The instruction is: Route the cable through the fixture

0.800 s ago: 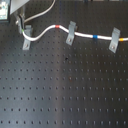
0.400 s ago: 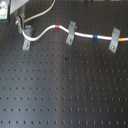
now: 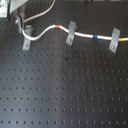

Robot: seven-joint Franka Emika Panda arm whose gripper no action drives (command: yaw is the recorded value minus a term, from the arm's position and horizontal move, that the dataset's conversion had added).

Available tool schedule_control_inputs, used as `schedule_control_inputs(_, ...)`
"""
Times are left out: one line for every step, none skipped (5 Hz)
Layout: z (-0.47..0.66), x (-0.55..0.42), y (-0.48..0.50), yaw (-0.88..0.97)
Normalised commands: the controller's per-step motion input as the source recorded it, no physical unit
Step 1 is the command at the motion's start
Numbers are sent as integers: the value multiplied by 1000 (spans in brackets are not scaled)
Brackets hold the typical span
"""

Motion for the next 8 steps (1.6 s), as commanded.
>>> schedule_control_inputs(-302,-167,-227,-80)
schedule_control_inputs(-153,-271,-304,-269)
schedule_control_inputs(-34,-151,-187,-517)
schedule_control_inputs(0,-6,-9,0)
schedule_control_inputs(327,-385,-194,103)
schedule_control_inputs(37,-21,14,0)
schedule_control_inputs(1,-136,195,0)
schedule_control_inputs(5,21,268,0)
